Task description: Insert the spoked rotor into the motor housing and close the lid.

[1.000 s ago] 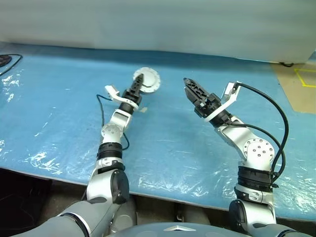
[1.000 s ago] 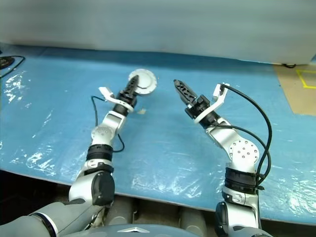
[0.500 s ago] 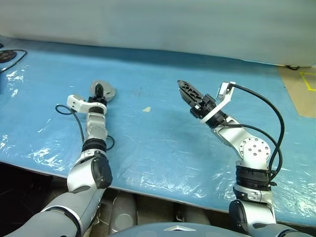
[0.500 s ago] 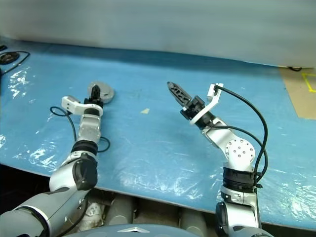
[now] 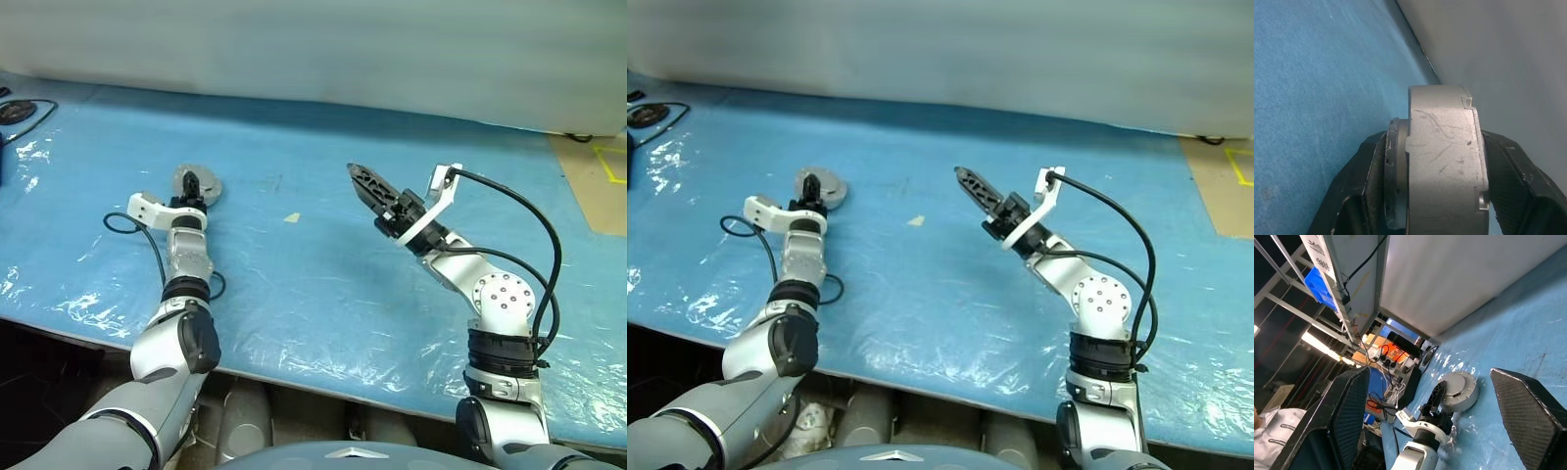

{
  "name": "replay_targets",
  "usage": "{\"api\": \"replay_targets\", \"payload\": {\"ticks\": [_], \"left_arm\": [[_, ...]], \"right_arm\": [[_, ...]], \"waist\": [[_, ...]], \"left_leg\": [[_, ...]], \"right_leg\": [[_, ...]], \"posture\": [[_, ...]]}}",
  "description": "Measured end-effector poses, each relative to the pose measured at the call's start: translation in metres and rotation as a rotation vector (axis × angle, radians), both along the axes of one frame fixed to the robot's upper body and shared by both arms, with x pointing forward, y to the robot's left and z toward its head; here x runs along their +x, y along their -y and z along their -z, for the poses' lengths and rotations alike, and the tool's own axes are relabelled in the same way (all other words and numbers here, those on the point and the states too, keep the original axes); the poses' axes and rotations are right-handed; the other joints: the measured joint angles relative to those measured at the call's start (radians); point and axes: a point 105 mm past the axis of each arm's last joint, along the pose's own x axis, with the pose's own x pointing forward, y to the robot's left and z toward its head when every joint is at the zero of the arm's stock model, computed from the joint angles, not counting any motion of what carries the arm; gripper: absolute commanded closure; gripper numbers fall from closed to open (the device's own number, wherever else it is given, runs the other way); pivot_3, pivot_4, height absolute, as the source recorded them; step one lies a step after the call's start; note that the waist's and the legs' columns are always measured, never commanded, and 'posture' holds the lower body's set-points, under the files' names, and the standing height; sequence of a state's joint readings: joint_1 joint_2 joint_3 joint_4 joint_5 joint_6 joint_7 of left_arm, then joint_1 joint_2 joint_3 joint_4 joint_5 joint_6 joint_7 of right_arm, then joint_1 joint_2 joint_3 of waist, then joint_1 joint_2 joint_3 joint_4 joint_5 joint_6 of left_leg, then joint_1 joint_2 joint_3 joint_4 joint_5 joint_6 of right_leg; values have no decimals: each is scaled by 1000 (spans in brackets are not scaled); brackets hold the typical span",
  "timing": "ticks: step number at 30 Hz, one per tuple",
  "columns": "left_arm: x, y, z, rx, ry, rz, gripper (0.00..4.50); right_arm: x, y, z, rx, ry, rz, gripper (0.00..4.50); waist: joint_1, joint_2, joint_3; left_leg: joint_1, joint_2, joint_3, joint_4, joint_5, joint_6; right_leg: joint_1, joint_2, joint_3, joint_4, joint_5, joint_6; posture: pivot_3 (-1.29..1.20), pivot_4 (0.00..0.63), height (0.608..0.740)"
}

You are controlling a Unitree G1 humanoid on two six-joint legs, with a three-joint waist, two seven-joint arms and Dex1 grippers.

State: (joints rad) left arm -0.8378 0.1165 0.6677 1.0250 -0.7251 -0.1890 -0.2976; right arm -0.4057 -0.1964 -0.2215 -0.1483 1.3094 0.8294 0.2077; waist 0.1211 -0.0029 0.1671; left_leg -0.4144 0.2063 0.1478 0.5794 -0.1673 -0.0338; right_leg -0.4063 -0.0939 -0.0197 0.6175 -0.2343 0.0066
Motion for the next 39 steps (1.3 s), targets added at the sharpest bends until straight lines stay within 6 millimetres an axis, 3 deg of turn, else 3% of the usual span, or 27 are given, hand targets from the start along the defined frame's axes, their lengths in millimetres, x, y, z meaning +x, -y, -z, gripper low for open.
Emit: {"api": "replay_targets", "payload": {"ticks": [1,5,7,10,15,19,23,26,29,34,39], "left_arm": [[0,0,0,0,0,-2,1700],[-2,-5,0,19,-9,-44,711],[-6,-13,0,71,-22,-106,711],[-13,-29,-3,148,-39,-208,123],[-20,-46,-26,307,-3,-311,37],[-18,-43,-36,420,3,-299,37],[-15,-17,-75,684,165,-200,37],[-14,19,-105,780,342,-65,37],[-18,56,-119,828,472,92,37],[-35,112,-106,933,598,397,37],[-47,128,-80,953,577,556,11]], "right_arm": [[0,0,1,-4,1,0,370],[0,2,5,-20,-8,9,325],[0,2,6,-26,-8,11,325],[1,3,7,-40,-8,18,325],[0,2,9,-63,-8,12,325],[-1,-2,14,-89,-9,-1,325],[0,2,21,-160,-4,13,325],[-3,1,25,-218,22,13,325],[-8,-2,32,-331,76,17,325],[-4,10,30,-412,182,162,325],[-6,30,31,-507,240,251,163]], "waist": [[0,0,0],[0,0,0],[0,0,0],[1,0,0],[1,0,0],[1,0,0],[5,0,0],[5,0,0],[3,0,0],[-3,0,0],[-4,0,0]], "left_leg": [[0,0,0,0,0,0],[0,0,0,0,0,0],[0,0,0,0,0,0],[0,0,-1,0,0,0],[0,0,-1,0,0,0],[0,0,-2,0,0,0],[-1,0,-2,0,0,0],[-2,0,-2,0,0,0],[-1,0,-1,0,0,0],[0,0,0,-1,0,0],[1,0,1,-1,0,0]], "right_leg": [[0,0,0,0,0,0],[0,0,0,0,0,0],[0,0,0,-1,0,0],[0,0,0,-1,0,0],[1,-1,-2,-1,0,0],[1,-1,-2,-1,0,0],[1,-1,-2,-2,0,0],[1,-1,-2,-2,0,0],[1,-1,-2,-2,0,0],[1,-1,1,-2,0,0],[1,-1,3,-2,0,0]], "posture": [[0,150,740],[0,150,740],[0,150,740],[0,150,740],[0,150,740],[0,150,740],[0,150,740],[0,150,740],[0,150,740],[0,150,740],[0,150,740]]}}
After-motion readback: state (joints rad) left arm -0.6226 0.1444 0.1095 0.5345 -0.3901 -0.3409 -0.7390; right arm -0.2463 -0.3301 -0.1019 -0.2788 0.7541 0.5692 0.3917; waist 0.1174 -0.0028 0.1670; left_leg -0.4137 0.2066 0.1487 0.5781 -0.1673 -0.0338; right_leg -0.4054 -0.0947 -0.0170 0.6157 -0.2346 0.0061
